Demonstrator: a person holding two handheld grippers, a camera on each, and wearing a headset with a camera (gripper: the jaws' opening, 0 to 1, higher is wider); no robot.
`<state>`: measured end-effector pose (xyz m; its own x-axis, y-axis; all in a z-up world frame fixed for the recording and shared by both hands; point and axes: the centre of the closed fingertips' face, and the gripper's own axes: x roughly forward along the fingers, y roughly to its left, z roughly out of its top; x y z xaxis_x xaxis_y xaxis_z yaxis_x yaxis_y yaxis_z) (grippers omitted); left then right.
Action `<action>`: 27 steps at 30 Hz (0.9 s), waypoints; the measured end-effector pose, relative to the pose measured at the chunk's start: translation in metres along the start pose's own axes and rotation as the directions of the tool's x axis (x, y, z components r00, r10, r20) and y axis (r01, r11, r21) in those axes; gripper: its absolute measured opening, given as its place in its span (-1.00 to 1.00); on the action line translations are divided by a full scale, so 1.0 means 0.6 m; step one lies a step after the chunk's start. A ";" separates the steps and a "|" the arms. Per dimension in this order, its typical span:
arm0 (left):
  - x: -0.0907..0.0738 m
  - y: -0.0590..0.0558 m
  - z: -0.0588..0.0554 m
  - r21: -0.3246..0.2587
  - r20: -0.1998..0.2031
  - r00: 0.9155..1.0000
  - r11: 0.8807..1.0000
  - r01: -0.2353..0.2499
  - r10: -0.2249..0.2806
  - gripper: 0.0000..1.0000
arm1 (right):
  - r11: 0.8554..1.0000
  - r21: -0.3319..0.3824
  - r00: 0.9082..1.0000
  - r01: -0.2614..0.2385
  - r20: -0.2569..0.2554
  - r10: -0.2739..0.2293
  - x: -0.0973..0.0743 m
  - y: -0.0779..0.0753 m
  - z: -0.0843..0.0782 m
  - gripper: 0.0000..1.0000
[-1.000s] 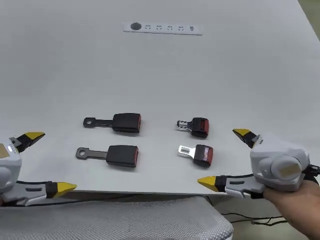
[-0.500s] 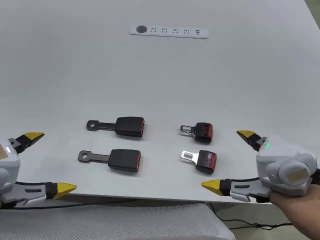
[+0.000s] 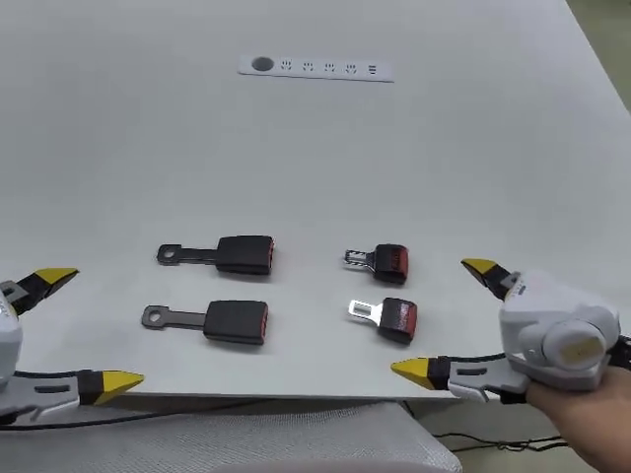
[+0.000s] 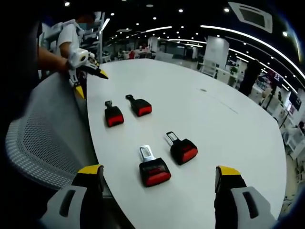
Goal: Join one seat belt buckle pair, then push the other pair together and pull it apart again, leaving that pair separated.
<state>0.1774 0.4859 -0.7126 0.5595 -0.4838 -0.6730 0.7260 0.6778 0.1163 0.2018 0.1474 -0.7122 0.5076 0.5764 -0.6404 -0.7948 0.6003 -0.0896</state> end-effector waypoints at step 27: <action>-0.009 0.003 0.001 0.052 0.014 1.000 0.999 -0.006 0.005 0.86 | 0.999 -0.029 0.997 -0.020 -0.073 0.018 -0.017 0.008 -0.017 0.78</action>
<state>0.1759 0.4891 -0.7083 0.5687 -0.4885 -0.6618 0.7427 0.6508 0.1578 0.1893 0.1385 -0.7138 0.4680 0.5450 -0.6957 -0.8141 0.5722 -0.0994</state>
